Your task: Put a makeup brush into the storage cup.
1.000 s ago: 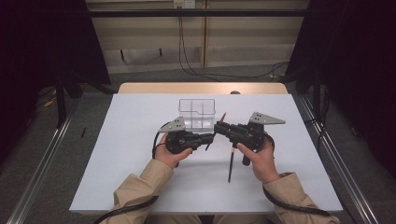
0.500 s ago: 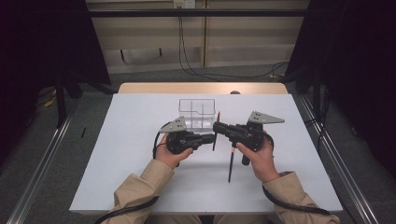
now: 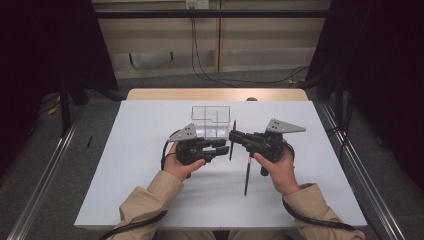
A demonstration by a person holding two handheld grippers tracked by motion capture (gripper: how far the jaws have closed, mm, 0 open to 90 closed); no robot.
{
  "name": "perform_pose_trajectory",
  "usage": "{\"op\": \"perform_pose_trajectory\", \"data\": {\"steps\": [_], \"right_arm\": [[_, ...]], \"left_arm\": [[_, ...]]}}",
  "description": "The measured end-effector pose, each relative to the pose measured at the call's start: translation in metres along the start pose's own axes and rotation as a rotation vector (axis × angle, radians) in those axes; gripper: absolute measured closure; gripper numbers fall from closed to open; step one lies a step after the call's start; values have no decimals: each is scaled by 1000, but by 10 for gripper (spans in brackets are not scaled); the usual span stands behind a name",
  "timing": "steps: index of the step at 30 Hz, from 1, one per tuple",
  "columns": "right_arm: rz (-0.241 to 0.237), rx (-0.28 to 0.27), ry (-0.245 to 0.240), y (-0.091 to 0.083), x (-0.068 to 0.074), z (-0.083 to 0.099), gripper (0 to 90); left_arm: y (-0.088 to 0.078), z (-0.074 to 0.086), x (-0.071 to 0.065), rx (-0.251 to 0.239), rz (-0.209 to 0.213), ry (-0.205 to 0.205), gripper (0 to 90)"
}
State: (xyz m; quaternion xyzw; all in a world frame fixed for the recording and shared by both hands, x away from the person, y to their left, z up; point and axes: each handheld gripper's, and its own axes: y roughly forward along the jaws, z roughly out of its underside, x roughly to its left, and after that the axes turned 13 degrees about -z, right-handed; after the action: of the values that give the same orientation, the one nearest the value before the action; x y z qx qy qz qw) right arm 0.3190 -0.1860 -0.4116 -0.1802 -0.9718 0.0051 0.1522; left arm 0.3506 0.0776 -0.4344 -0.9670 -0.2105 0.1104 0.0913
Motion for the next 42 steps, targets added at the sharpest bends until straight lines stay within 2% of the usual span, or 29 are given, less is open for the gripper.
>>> {"op": "perform_pose_trajectory", "data": {"steps": [3,5,9,14,19,22,23,33,35,40,42], "right_arm": [[2,4,0,-1,-1,1,834],[2,5,-9,-1,0,1,834],[2,2,-14,-3,1,-1,834],[-2,6,-25,-4,0,-2,834],[-6,12,-32,-3,0,-1,834],[-7,14,-31,-4,-1,0,834],[-7,14,-31,-4,-1,1,834],[-8,22,-36,-4,-4,1,834],[-11,21,-39,-4,-4,1,834],[-20,36,-49,-1,-4,1,834],[-19,37,-51,-1,-5,2,834]], "left_arm": [[-1,0,0,-2,-7,13,595],[-2,1,0,-3,-17,19,512],[-4,1,1,-5,-31,32,462],[-7,0,3,-19,-54,44,321],[-8,1,6,-15,-71,24,199],[-10,4,6,16,-82,102,129],[-11,4,6,24,-86,114,117],[-25,5,11,-3,-97,64,62],[-29,5,12,1,-115,63,57],[-40,8,16,26,-121,30,46],[-45,9,18,23,-133,31,38]]}}
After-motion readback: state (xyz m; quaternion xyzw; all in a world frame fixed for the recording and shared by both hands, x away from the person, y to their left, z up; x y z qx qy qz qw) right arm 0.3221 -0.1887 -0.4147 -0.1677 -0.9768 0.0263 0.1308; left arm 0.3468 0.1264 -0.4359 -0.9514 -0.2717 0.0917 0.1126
